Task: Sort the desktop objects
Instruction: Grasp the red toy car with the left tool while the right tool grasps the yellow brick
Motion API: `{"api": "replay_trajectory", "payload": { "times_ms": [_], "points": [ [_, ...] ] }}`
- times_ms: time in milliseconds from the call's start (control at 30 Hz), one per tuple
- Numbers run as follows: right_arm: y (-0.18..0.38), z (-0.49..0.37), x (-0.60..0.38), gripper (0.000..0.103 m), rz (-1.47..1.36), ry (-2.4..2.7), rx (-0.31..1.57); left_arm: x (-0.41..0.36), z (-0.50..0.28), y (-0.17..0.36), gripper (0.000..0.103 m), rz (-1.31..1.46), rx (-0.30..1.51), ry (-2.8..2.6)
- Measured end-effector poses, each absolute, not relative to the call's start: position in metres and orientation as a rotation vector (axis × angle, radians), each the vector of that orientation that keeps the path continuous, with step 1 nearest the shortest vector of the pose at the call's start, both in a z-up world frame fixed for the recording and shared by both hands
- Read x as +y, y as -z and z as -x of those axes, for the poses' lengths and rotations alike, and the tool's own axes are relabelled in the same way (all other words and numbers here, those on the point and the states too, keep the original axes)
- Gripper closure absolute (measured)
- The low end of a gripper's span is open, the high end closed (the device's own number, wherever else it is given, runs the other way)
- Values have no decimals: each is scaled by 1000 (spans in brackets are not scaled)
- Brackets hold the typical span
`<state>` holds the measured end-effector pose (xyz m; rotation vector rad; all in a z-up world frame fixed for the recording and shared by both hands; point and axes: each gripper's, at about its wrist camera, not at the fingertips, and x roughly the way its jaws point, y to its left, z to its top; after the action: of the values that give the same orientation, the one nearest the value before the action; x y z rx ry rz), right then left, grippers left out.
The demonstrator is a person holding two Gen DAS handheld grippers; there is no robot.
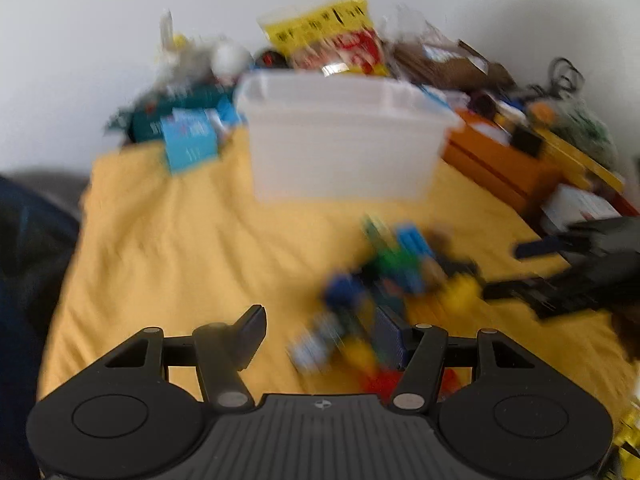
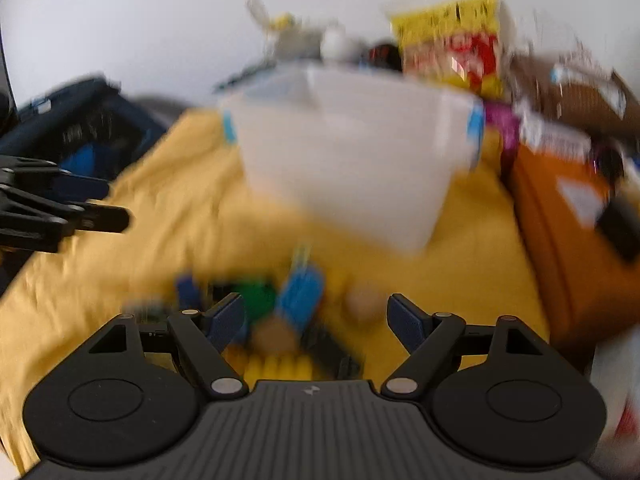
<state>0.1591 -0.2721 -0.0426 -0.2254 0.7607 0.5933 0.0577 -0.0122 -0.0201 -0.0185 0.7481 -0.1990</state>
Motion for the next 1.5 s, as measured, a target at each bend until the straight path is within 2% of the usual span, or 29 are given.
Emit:
{"api": "replay_trajectory", "payload": {
  "times_ms": [233,400,433,533,1100,1267,1500],
  "points": [
    [80,-145,-270,22,224,-574,823,-35,-19,52,40,-16,794,271],
    [93,-149,-257,24,259,-585,826,-52,-7,72,46,-47,826,303],
    [96,-151,-255,27,262,-580,833,-54,-8,74,46,-50,823,307],
    [105,-152,-252,51,273,-580,866,-63,-11,77,46,-52,805,314],
    [74,-115,-310,50,205,-523,824,-97,-31,77,48,-90,800,362],
    [74,-102,-333,50,169,-476,842,-104,-35,70,48,-88,763,402],
    [80,-94,-357,50,135,-412,867,-116,-48,84,48,-116,814,448]
  ]
}}
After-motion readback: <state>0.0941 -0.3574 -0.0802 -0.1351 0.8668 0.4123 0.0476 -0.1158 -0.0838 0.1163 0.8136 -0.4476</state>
